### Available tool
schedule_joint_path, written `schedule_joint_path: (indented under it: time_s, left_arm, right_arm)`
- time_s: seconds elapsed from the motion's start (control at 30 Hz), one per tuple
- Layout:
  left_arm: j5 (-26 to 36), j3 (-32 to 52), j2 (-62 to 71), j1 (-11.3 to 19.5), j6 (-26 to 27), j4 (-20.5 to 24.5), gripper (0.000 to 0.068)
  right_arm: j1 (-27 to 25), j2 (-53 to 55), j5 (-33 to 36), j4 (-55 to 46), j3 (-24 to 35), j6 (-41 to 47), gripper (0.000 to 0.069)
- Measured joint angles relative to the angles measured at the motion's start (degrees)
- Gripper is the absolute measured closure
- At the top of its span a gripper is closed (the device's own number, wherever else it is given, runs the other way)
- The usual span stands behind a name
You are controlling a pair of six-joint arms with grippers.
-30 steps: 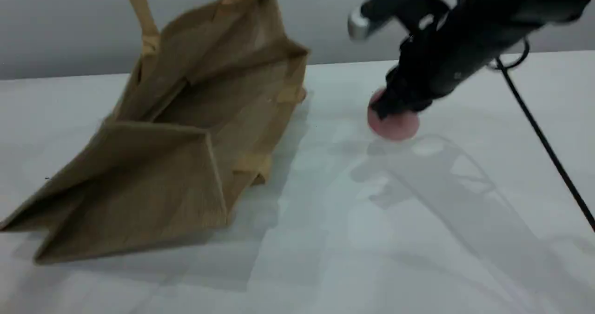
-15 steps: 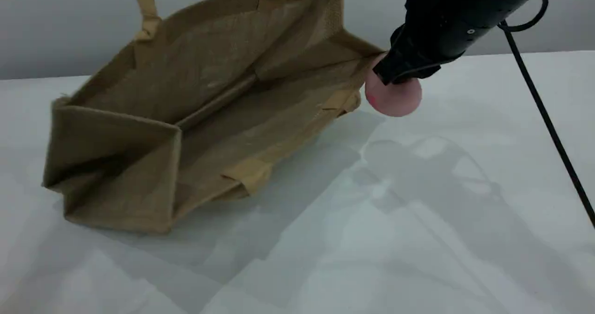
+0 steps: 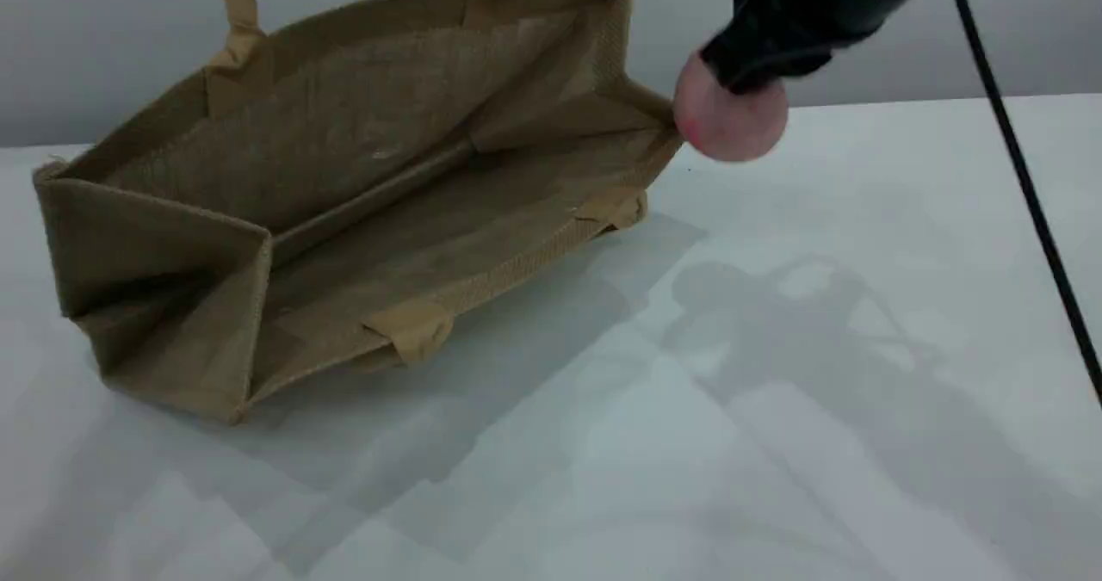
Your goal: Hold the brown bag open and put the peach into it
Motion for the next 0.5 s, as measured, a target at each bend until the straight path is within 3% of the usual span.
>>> schedule_joint_path:
  time_s: [0.2,0.33,0.5]
  left_arm:
    - [0.0,0.0,0.0,0.0,1.5,-1.3,0.0598]
    - [0.0,0.0,0.0,-0.5,2.8,-3.5,0.0598]
    - [0.0,0.0,0.0,-3.5,4.3,-3.3,0.0598]
  right_arm:
    - [0.0,-4.5,1.6,2.0,2.3,1.3,0.0672]
    - [0.5,-6.3,-1.8,5.2,5.3,1.3,0.0672]
    - [3.7,-6.2,-7.7,7.7,9.5,1.3,0.0672]
